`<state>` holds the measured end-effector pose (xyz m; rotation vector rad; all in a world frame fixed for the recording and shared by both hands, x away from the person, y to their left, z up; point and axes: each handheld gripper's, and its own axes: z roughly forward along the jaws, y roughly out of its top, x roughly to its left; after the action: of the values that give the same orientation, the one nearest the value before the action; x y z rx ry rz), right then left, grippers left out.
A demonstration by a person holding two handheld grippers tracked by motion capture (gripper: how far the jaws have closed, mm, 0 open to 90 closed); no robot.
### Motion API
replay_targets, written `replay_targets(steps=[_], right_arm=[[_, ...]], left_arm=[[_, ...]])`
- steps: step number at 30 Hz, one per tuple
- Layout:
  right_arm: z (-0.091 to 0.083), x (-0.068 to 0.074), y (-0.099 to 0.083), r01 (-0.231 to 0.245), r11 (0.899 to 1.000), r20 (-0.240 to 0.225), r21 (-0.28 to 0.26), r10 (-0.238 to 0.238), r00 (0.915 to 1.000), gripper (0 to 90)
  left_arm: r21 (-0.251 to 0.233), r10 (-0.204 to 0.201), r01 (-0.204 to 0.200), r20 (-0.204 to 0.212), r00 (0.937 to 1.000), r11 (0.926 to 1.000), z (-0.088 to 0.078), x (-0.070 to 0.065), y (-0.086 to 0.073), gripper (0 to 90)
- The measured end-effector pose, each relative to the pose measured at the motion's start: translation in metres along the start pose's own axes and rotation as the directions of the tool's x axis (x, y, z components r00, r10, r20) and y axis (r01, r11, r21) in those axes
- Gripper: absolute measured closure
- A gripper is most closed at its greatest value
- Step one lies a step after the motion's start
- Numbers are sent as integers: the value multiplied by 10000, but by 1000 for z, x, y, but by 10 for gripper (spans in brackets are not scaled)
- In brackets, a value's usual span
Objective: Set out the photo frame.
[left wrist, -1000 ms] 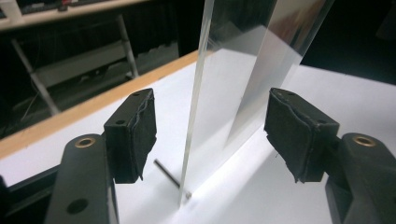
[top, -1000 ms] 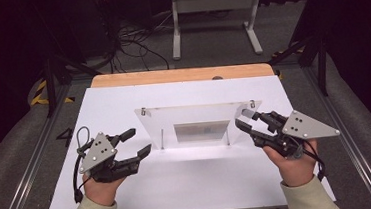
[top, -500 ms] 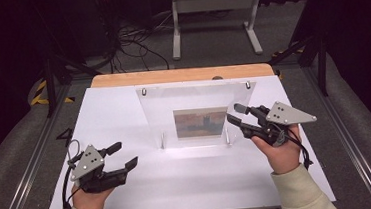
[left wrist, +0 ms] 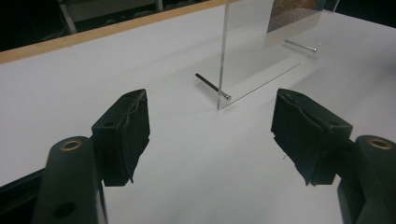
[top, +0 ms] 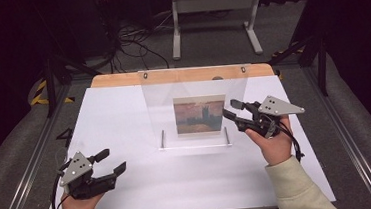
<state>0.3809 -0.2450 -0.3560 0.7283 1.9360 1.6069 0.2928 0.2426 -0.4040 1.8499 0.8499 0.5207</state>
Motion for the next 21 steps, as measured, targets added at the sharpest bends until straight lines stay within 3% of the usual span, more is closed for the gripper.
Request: replay_targets(steps=[11,15,21], right_arm=[[16,-11,-11,-518,9980,201,358,511,9985,462],[20,-12,-14,-522,9969,199,597,511,9985,437],[16,-11,-11,-491,9974,319,525,475,9984,375]], left_arm=[[47,-253,253,-137,9996,9997,-2,6,-8,272],[58,-274,274,-142,9995,9996,-2,6,-9,272],[27,-263,263,-109,9996,9997,-2,7,-9,271]])
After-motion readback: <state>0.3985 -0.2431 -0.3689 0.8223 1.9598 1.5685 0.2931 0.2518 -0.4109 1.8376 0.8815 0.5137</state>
